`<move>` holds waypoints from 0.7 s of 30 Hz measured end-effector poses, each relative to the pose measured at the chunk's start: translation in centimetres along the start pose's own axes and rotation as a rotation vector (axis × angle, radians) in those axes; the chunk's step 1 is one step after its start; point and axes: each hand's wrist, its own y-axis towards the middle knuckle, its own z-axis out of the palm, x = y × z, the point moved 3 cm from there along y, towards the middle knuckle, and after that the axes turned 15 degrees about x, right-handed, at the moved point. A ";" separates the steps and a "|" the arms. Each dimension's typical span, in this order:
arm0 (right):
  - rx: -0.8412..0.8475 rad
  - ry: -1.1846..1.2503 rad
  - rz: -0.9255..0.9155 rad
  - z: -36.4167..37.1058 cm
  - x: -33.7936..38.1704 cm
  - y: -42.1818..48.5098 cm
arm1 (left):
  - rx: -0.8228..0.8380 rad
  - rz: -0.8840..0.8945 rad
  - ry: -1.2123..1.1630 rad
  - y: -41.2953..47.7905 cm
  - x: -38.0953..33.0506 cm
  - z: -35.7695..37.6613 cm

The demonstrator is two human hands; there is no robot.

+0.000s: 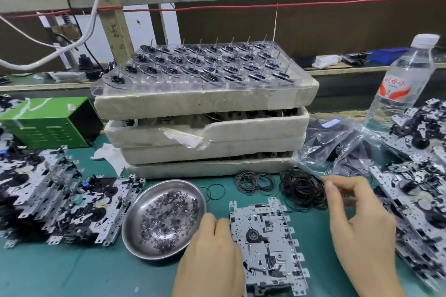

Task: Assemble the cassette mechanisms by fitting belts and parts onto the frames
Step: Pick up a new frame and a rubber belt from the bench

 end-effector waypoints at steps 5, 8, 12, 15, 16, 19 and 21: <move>0.055 -0.068 -0.104 0.5 -0.2 0.1 | -0.207 0.141 -0.101 -0.4 -0.2 -2.8; 0.074 -0.087 -0.120 0.5 -0.2 0.0 | -0.321 0.289 -0.250 -0.2 -0.7 -7.5; 0.053 -0.044 -0.131 0.5 -0.1 -0.1 | -0.408 0.293 -0.492 1.5 -0.8 -15.1; 0.058 0.001 -0.127 0.4 0.0 -0.1 | -0.541 0.139 -0.379 3.7 -0.4 -19.0; 0.060 0.008 -0.126 0.4 0.0 -0.1 | -0.538 0.068 -0.278 4.6 -0.3 -19.5; 0.064 0.034 -0.098 0.3 0.0 -0.1 | -0.481 -0.085 -0.045 6.9 -0.5 -20.3; 0.060 0.071 -0.044 0.1 -0.5 0.0 | -0.476 -0.135 0.050 7.8 -1.0 -20.3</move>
